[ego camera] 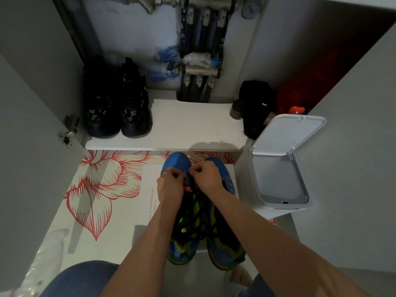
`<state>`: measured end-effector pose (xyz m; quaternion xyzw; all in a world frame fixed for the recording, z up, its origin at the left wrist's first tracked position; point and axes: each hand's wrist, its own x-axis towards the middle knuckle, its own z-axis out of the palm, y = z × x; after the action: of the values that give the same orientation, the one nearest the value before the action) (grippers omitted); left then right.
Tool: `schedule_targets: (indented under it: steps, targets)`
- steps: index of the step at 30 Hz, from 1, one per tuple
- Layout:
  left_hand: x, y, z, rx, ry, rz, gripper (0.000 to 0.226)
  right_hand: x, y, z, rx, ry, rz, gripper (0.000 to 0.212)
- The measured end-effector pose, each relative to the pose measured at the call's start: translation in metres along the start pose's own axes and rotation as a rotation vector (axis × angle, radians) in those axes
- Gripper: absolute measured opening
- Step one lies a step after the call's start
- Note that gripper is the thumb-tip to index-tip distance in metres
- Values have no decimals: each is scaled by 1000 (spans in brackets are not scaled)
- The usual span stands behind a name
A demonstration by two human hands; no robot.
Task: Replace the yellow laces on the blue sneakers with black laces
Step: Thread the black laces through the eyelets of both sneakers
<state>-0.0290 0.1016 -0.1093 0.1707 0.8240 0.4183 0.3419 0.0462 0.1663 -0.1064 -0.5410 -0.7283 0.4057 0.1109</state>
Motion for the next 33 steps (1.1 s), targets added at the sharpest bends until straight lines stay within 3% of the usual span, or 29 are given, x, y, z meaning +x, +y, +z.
schedule_targets:
  steps: [6, 11, 17, 19, 23, 28, 33]
  targets:
    - [-4, 3, 3, 62, 52, 52, 9, -4, -3, 0, -21, -67, -24, 25]
    - [-8, 6, -2, 193, 205, 95, 14, -10, -5, 0, -233, -218, -262, 33]
    - [0, 6, -15, -95, 364, 72, 23, -8, -3, -3, -310, -121, -319, 32]
    - [4, 6, -17, -160, 315, 117, 26, -3, -5, 0, -221, -72, -364, 23]
    - [0, 3, -18, -232, 142, 229, 16, -4, -23, 3, 324, -97, -242, 19]
    - [1, -8, -24, -418, 136, -3, 26, -9, -25, 0, 237, -204, -250, 11]
    - [-3, -7, -27, -371, 125, -3, 19, -4, -22, 0, 115, -201, -265, 9]
